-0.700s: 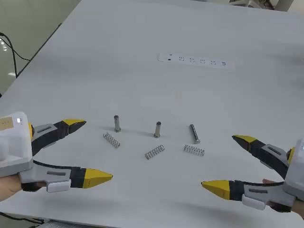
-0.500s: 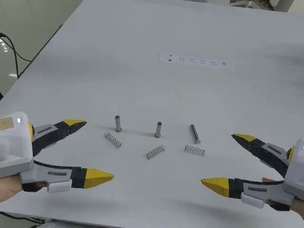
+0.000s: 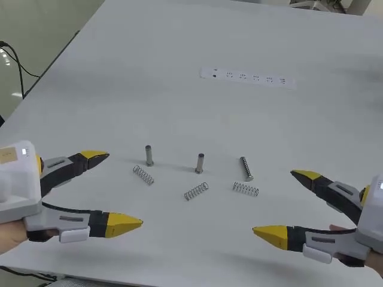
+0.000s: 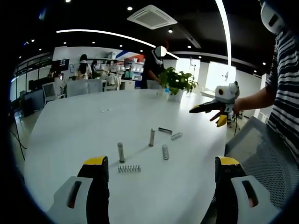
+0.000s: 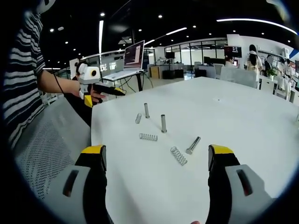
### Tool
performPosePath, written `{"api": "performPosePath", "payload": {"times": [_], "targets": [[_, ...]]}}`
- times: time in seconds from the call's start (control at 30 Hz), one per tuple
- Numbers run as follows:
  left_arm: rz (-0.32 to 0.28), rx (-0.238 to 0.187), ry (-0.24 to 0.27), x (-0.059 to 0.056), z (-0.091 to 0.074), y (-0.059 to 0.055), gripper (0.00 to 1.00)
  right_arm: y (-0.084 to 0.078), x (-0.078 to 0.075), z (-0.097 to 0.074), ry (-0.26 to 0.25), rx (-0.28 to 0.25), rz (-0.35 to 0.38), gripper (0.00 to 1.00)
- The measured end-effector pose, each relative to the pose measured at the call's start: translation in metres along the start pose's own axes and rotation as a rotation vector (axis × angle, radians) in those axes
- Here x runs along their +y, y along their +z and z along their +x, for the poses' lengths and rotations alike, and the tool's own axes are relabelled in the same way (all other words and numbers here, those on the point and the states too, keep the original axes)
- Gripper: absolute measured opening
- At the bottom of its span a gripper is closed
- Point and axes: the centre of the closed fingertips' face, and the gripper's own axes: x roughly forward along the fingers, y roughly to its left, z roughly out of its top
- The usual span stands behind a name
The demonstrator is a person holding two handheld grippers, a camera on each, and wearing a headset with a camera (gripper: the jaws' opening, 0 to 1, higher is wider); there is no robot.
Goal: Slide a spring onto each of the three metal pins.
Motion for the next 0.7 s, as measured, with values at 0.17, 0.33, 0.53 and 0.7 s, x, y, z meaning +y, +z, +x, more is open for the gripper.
{"api": "performPosePath", "payload": {"times": [0.17,0.33,0.53,0.7], "targets": [[-0.001,-0.001,-0.004,-0.0017,0.0005,0.0008,0.94,-0.0007,0.001,-0.0004,0.001,0.004,-0.004,0.91],[0.001,-0.003,-0.003,-0.0015,0.0001,0.0015,0.94,-0.0001,0.002,-0.0011,0.0,0.003,-0.005,0.91],[0.0,0.0,-0.003,-0.0021,-0.0005,0.001,0.93,-0.0005,0.0027,-0.0008,-0.001,0.004,-0.003,0.91],[0.001,0.004,-0.004,-0.0031,-0.0009,-0.0002,0.93,0.0,0.0026,-0.0012,-0.002,0.002,-0.002,0.91]]}}
